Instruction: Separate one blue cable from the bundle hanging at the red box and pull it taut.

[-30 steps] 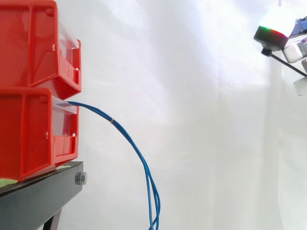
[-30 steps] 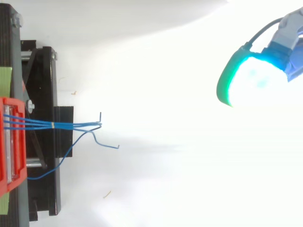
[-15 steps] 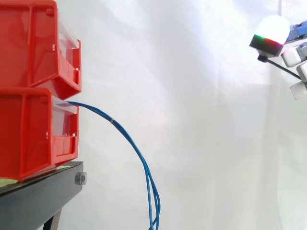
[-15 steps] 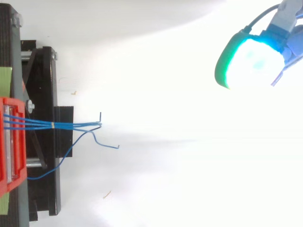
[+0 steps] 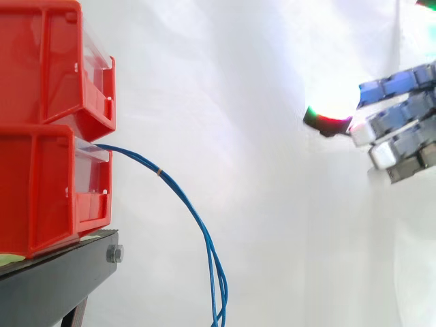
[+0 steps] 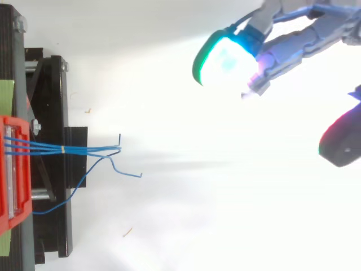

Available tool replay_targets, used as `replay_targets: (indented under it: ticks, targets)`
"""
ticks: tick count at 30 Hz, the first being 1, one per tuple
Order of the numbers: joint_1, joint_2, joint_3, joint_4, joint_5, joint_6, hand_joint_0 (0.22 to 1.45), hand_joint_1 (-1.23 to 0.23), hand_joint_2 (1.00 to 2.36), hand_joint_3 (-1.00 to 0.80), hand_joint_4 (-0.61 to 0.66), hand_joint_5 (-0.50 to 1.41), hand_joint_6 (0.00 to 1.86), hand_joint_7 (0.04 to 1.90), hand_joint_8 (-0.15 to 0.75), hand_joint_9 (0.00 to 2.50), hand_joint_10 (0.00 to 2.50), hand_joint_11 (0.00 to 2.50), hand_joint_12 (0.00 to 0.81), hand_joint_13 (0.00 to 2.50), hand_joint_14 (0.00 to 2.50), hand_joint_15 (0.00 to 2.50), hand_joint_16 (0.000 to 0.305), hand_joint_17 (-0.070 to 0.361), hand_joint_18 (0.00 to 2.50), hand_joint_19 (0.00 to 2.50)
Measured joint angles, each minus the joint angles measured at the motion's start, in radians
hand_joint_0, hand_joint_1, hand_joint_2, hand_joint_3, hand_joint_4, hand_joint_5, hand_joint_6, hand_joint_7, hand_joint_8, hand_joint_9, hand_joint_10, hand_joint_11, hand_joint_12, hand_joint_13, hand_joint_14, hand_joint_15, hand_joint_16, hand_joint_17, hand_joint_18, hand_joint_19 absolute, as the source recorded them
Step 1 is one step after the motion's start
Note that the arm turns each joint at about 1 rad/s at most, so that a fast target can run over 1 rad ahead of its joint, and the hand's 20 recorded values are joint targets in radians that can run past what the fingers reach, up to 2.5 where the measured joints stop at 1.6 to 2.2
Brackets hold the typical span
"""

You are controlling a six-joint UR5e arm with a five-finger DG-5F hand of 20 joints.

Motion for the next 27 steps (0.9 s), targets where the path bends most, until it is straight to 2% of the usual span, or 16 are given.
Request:
replay_targets:
  ticks: [4,10,14,27]
  targets:
    - [0.010,-0.058,0.025,0.014,0.017,0.000,0.55,-0.88,1.00,-0.50,0.15,-0.19,0.50,0.73,0.230,0.71,0.01,0.23,0.303,0.71,0.01,0.33,0.036,0.081,0.52,0.27]
    - [0.018,-0.158,0.110,0.019,0.022,0.000,0.54,-0.85,1.00,-0.50,0.15,-0.18,0.50,0.73,0.234,0.72,0.01,0.24,0.306,0.72,0.01,0.34,0.037,0.082,0.52,0.29]
    - [0.023,-0.205,0.151,0.023,0.024,-0.001,0.54,-0.84,1.00,-0.50,0.15,-0.18,0.50,0.73,0.239,0.73,0.01,0.25,0.309,0.72,0.01,0.34,0.037,0.083,0.52,0.29]
    - [0.059,-0.222,0.165,0.057,0.110,-0.047,0.53,-0.81,1.00,-0.50,0.16,-0.17,0.50,0.73,0.241,0.76,0.01,0.27,0.314,0.73,0.01,0.36,0.037,0.084,0.53,0.30]
